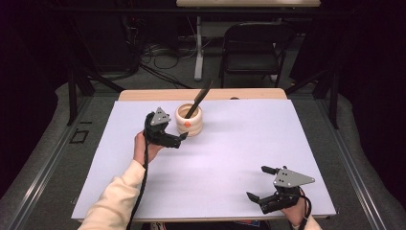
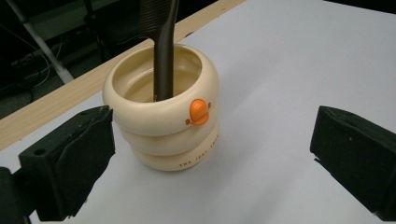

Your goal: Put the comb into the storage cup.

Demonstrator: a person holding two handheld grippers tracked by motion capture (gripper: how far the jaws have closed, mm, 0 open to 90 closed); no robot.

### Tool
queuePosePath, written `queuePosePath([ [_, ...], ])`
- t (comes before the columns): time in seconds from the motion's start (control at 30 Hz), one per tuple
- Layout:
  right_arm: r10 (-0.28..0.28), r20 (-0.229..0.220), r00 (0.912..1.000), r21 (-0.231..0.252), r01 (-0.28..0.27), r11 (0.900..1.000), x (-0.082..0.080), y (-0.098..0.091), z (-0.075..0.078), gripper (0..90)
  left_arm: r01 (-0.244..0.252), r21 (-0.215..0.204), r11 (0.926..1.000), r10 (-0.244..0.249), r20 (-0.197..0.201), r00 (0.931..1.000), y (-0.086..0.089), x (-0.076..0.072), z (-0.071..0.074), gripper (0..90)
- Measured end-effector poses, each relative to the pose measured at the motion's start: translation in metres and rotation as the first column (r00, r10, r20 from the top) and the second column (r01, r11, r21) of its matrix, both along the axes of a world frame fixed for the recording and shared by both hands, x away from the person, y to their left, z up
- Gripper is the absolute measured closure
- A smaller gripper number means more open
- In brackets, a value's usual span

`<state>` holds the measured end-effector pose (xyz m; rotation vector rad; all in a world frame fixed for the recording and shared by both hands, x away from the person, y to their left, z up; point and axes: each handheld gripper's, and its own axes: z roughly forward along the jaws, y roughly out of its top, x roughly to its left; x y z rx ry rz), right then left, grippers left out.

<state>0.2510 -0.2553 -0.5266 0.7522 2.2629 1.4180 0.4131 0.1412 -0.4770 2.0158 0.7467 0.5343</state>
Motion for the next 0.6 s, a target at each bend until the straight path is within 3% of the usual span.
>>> queuePosePath([
  [0.6,-0.003,-0.002,1.0,-0.001,0.003,1.0,0.0,0.0,0.0,0.0,0.022,0.023,0.9995,-0.022,0.01,0.9997,0.001,-0.024,0.0,0.0],
])
